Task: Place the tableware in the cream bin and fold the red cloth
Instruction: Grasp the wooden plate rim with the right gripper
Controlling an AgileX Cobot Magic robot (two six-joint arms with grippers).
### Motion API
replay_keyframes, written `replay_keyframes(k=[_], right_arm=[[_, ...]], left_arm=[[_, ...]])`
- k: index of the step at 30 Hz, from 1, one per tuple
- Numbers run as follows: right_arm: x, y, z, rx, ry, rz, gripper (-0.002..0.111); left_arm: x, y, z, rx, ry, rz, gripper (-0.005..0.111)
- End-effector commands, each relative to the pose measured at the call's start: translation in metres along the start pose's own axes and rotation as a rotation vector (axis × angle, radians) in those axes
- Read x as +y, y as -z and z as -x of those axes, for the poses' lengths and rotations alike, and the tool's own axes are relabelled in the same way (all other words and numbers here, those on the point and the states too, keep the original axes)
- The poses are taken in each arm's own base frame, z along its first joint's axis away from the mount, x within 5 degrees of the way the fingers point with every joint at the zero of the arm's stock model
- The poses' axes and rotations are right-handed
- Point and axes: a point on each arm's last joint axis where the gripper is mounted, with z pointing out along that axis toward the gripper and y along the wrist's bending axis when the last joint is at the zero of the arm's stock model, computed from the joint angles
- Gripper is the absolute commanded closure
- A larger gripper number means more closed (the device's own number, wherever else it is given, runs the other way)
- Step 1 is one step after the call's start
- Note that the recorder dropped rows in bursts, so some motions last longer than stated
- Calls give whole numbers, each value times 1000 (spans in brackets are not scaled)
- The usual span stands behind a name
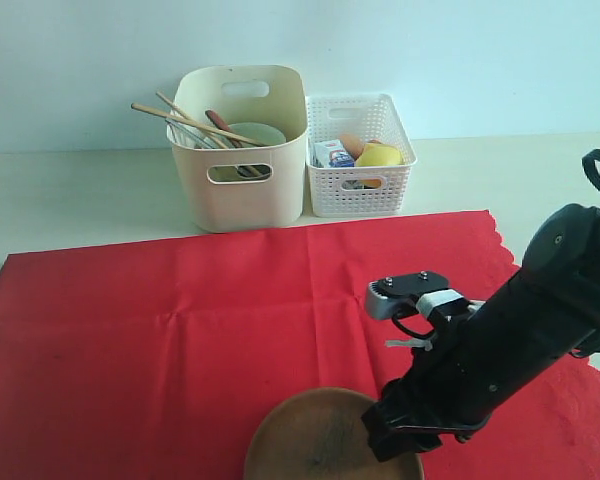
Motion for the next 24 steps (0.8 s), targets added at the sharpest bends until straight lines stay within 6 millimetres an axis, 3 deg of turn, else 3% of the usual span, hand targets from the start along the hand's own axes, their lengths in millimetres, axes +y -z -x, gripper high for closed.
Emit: replay_keyframes(k=[1, 7, 15, 20, 24], right_arm=[[3, -2, -1, 8, 26, 44, 65], [2, -3, -1, 16, 38, 36, 67], [-9, -13, 0, 11, 69, -39, 108], [-8, -5, 7, -50, 93, -72, 108], [1, 16, 22, -145, 149, -75, 108]], left_arm=[[0, 0, 2, -18, -7, -5, 106], [0, 0, 2, -18, -7, -5, 106], [0, 0, 2, -18, -7, -5, 106], [0, 0, 2, -18, -7, -5, 106], [0, 0, 2, -18, -7, -5, 106]])
